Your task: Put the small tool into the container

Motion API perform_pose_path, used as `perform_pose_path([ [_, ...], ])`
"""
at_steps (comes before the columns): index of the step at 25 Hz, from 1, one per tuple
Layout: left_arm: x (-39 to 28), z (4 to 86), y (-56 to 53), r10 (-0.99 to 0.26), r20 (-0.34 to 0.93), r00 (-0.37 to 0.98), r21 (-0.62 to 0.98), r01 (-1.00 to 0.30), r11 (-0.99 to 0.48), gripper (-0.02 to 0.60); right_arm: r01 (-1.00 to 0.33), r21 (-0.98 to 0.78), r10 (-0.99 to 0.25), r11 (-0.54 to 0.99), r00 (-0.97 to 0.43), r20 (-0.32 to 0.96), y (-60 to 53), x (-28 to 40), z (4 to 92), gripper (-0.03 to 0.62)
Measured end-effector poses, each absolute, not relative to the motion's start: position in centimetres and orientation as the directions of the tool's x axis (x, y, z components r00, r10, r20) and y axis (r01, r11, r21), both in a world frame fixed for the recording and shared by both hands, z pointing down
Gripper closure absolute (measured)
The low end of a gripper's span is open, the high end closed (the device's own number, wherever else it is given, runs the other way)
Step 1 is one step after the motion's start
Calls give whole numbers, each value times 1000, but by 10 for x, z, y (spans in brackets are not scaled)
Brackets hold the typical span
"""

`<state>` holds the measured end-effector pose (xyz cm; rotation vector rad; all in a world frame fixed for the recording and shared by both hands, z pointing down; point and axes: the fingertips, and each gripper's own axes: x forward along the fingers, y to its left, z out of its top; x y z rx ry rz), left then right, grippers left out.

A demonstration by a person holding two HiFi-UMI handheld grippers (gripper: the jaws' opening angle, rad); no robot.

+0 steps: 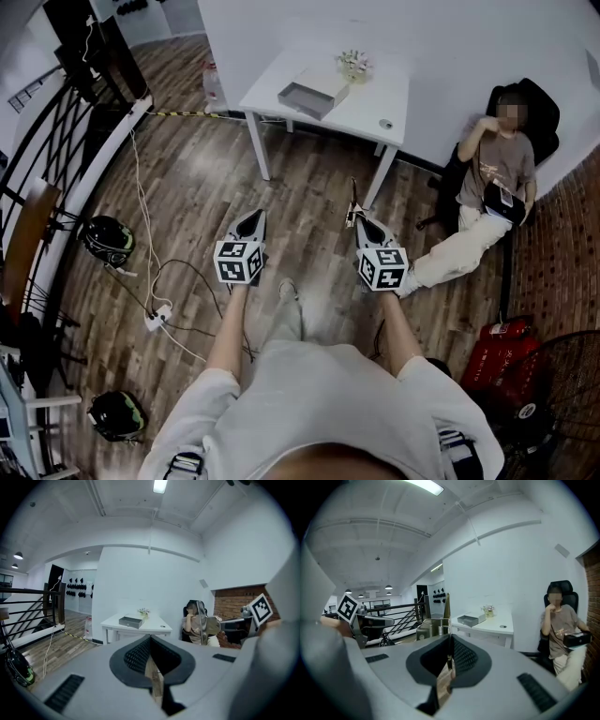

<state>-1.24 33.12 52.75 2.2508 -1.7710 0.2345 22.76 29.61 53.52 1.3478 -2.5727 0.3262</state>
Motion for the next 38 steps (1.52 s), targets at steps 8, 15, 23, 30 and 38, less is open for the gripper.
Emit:
perform_pose_path([
  [8, -20, 533, 292, -922, 290, 255, 118, -966, -230, 572, -834, -86, -785, 545, -544, 295, 259, 220, 536, 592],
  [15, -28, 536, 241, -916, 293, 274, 125, -961, -248, 572, -841, -79, -790, 535, -532, 306, 215, 211, 539, 592],
  [23, -45, 535, 181, -911, 295, 289, 137, -956, -259, 572, -852, -72, -798, 519, -513, 317, 157, 199, 534, 592],
  [30, -57, 525, 125, -903, 291, 315, 133, -948, -288, 572, -861, -62, -809, 504, -497, 314, 109, 183, 525, 592],
  [38, -82, 519, 60, -899, 286, 333, 139, -942, -305, 572, -874, -59, -821, 483, -475, 315, 49, 160, 519, 592],
])
